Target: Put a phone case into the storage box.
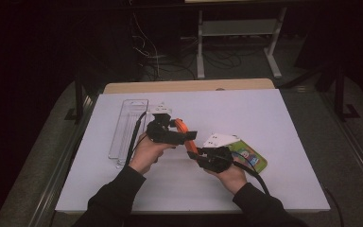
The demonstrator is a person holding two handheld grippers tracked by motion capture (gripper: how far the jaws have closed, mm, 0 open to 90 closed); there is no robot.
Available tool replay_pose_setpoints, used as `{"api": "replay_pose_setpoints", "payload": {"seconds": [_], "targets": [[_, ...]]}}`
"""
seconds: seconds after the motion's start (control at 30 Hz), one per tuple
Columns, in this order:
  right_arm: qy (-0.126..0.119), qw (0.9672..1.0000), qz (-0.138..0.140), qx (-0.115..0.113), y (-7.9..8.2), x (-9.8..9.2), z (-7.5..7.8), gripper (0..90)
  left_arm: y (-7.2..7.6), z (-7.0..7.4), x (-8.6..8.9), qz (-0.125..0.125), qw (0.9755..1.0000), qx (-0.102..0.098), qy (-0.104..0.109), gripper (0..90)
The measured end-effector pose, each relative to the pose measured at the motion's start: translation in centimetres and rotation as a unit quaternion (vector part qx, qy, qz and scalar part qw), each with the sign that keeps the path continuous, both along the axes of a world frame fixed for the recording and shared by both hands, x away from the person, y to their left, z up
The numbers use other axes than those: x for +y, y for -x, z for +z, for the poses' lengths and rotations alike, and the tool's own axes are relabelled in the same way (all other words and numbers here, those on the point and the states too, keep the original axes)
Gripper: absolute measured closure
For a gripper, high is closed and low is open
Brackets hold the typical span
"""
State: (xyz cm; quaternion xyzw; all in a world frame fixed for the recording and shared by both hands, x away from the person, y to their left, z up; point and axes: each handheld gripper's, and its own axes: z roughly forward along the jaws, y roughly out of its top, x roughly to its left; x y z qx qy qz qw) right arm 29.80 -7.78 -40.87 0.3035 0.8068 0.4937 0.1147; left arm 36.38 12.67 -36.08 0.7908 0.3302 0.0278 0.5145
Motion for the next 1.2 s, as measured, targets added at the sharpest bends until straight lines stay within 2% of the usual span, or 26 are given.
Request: {"api": "replay_pose_setpoints", "payload": {"seconds": [0.17,0.27,0.47,0.57,0.77,1.0,1.2], "targets": [[-0.001,1.0,0.001,0.008,-0.2,-0.3,0.1,52.8,-0.1,0.1,-0.1,-0.002,0.9998,-0.015,-0.016,14.8],[0.014,0.9998,0.007,0.011,-0.3,-0.7,0.3,42.8,-0.3,0.3,-0.1,-0.001,0.9993,-0.023,-0.028,14.7],[0.048,0.9987,-0.005,0.015,-0.5,-2.6,0.4,23.8,-0.9,0.6,0.2,-0.003,0.9989,-0.024,-0.04,14.7],[0.064,0.9977,-0.014,0.019,-0.7,-3.5,0.3,15.6,-1.2,0.7,0.3,-0.001,0.9987,-0.018,-0.047,14.7],[0.092,0.9954,-0.023,0.013,-0.4,-5.2,-0.4,7.8,-1.9,1.4,0.7,0.005,0.9985,-0.023,-0.049,14.7],[0.093,0.9952,-0.031,0.012,0.1,-7.1,-0.8,0.9,-2.7,2.7,1.4,0.009,0.9977,-0.029,-0.061,14.7],[0.094,0.9937,-0.059,0.014,0.7,-8.9,-1.1,0.0,-3.2,3.8,2.4,0.027,0.9971,-0.035,-0.062,14.7]]}}
